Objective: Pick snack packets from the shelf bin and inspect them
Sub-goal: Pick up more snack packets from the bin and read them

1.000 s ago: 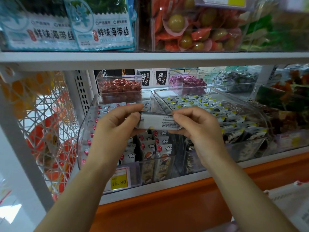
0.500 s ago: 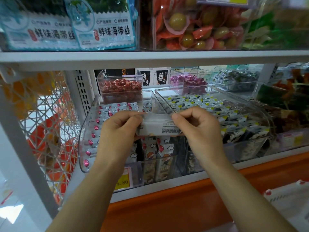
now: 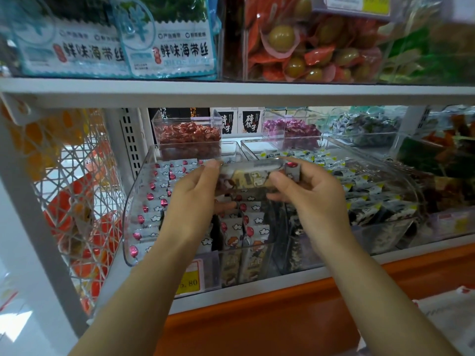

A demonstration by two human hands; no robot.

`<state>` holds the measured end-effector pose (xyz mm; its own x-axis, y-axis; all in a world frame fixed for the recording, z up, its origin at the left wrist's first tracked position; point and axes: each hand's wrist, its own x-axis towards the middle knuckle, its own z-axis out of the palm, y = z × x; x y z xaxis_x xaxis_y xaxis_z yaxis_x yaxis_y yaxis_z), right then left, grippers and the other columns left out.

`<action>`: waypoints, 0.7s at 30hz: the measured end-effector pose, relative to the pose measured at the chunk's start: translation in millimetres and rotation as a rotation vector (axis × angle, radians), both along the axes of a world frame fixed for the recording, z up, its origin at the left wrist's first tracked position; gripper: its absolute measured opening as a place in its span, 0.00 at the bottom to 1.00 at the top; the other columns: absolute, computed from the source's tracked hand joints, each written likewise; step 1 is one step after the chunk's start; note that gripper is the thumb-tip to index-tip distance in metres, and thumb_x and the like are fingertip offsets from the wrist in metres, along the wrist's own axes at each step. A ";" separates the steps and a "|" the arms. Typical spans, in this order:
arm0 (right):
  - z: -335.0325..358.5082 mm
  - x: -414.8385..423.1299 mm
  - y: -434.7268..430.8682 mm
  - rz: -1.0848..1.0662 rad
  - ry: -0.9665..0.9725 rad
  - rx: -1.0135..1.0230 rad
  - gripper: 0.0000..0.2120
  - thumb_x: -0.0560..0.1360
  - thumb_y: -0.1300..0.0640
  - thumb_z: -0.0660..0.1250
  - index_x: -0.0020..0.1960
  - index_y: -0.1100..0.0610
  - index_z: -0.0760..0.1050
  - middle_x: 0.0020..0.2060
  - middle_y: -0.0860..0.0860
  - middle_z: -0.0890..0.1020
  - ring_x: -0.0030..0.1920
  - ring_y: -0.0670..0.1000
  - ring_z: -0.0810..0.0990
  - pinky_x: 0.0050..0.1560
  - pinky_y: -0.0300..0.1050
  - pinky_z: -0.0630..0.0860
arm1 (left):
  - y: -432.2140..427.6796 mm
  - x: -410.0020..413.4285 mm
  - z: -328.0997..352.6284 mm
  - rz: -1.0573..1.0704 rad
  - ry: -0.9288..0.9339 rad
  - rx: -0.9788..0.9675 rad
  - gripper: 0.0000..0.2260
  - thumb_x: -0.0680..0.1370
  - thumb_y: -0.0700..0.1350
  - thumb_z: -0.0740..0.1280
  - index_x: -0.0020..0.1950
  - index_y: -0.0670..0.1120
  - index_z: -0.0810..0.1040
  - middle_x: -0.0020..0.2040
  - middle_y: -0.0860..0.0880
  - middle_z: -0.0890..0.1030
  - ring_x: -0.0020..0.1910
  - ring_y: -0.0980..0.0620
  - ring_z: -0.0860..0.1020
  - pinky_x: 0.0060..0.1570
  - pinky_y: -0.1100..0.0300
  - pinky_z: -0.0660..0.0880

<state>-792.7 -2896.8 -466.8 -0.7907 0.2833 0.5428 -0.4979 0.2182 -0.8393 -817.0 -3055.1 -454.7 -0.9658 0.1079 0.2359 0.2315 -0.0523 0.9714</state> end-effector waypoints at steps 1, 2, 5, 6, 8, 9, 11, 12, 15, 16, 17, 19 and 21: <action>2.0 -2.6 1.0 -0.048 0.003 -0.012 0.06 0.73 0.62 0.69 0.44 0.52 0.79 0.37 0.48 0.84 0.39 0.48 0.84 0.40 0.37 0.80 | 1.1 -2.8 0.1 0.033 0.069 -0.121 0.13 0.81 0.53 0.55 0.52 0.53 0.79 0.52 0.53 0.83 0.51 0.55 0.80 0.48 0.61 0.75; 3.5 -7.4 3.3 -0.098 0.005 -0.032 0.04 0.73 0.62 0.69 0.43 0.54 0.79 0.37 0.51 0.83 0.39 0.50 0.83 0.39 0.38 0.80 | 1.9 -7.1 0.0 0.075 0.145 -0.243 0.14 0.81 0.53 0.55 0.61 0.53 0.76 0.59 0.54 0.79 0.56 0.56 0.76 0.53 0.61 0.70; 11.7 -27.0 8.0 -0.202 -0.026 -0.040 0.03 0.73 0.62 0.70 0.45 0.61 0.77 0.40 0.59 0.82 0.42 0.57 0.82 0.46 0.49 0.81 | 5.2 -25.1 -0.7 0.134 0.271 -0.565 0.19 0.81 0.51 0.56 0.71 0.48 0.67 0.70 0.50 0.70 0.65 0.53 0.69 0.58 0.63 0.60; 14.8 -34.7 8.9 -0.217 -0.039 -0.016 0.04 0.72 0.61 0.70 0.46 0.61 0.77 0.41 0.58 0.82 0.43 0.57 0.82 0.49 0.54 0.80 | 6.6 -31.8 -1.6 0.127 0.284 -0.671 0.19 0.81 0.50 0.56 0.71 0.46 0.68 0.70 0.47 0.70 0.67 0.49 0.68 0.58 0.62 0.60; 21.5 -49.4 8.2 -0.225 -0.057 0.048 0.06 0.72 0.62 0.71 0.48 0.60 0.76 0.42 0.55 0.81 0.45 0.56 0.81 0.52 0.56 0.79 | 9.0 -44.6 -5.1 0.094 0.284 -0.879 0.18 0.81 0.49 0.56 0.67 0.42 0.70 0.68 0.42 0.70 0.67 0.44 0.67 0.64 0.57 0.63; 24.3 -57.1 7.9 -0.231 -0.064 0.099 0.06 0.72 0.62 0.70 0.47 0.61 0.76 0.41 0.54 0.81 0.45 0.55 0.81 0.52 0.55 0.78 | 9.2 -50.0 -7.8 0.075 0.282 -0.991 0.19 0.81 0.50 0.55 0.67 0.42 0.70 0.69 0.42 0.69 0.68 0.44 0.65 0.67 0.51 0.62; 29.1 -73.2 7.8 -0.250 -0.063 0.229 0.05 0.72 0.63 0.70 0.45 0.63 0.75 0.39 0.54 0.78 0.41 0.54 0.78 0.46 0.46 0.77 | 9.1 -59.8 -13.9 0.047 0.284 -1.200 0.20 0.81 0.53 0.52 0.67 0.43 0.69 0.71 0.43 0.66 0.72 0.44 0.59 0.70 0.42 0.57; 31.8 -80.7 7.2 -0.260 -0.055 0.296 0.05 0.72 0.63 0.70 0.44 0.62 0.75 0.37 0.52 0.77 0.38 0.51 0.76 0.41 0.38 0.74 | 9.1 -63.4 -16.7 0.040 0.282 -1.259 0.21 0.81 0.54 0.50 0.67 0.44 0.68 0.72 0.43 0.65 0.73 0.45 0.57 0.70 0.40 0.55; 38.5 -102.5 4.6 -0.288 -0.037 0.482 0.04 0.72 0.63 0.70 0.45 0.60 0.76 0.39 0.50 0.76 0.37 0.46 0.72 0.31 0.29 0.65 | 9.3 -71.5 -24.6 0.024 0.269 -1.316 0.23 0.81 0.56 0.47 0.73 0.49 0.62 0.76 0.47 0.58 0.76 0.48 0.50 0.71 0.38 0.46; 40.0 -109.5 3.8 -0.295 -0.031 0.538 0.05 0.72 0.63 0.70 0.47 0.61 0.76 0.40 0.51 0.75 0.40 0.47 0.72 0.32 0.29 0.64 | 9.2 -73.1 -26.4 0.017 0.270 -1.330 0.24 0.81 0.57 0.46 0.75 0.50 0.59 0.77 0.48 0.55 0.76 0.50 0.47 0.71 0.39 0.43; 41.0 -116.2 2.9 -0.296 -0.025 0.589 0.06 0.72 0.63 0.69 0.49 0.62 0.77 0.42 0.52 0.76 0.42 0.47 0.71 0.32 0.30 0.63 | 9.4 -74.3 -27.5 0.009 0.273 -1.346 0.24 0.81 0.57 0.46 0.75 0.51 0.57 0.78 0.49 0.53 0.76 0.51 0.45 0.70 0.40 0.42; 42.1 -128.4 -0.4 -0.287 -0.020 0.685 0.09 0.73 0.62 0.69 0.52 0.64 0.76 0.46 0.55 0.78 0.44 0.47 0.71 0.34 0.34 0.60 | 9.6 -75.8 -29.7 0.000 0.279 -1.379 0.25 0.80 0.58 0.44 0.75 0.51 0.56 0.78 0.50 0.51 0.76 0.51 0.44 0.70 0.40 0.40; 42.9 -138.4 -4.9 -0.292 -0.035 0.778 0.11 0.73 0.60 0.69 0.53 0.64 0.76 0.50 0.57 0.79 0.45 0.48 0.71 0.36 0.34 0.60 | 10.1 -76.9 -31.6 -0.003 0.280 -1.394 0.25 0.80 0.59 0.44 0.75 0.51 0.56 0.78 0.51 0.51 0.76 0.52 0.44 0.70 0.39 0.39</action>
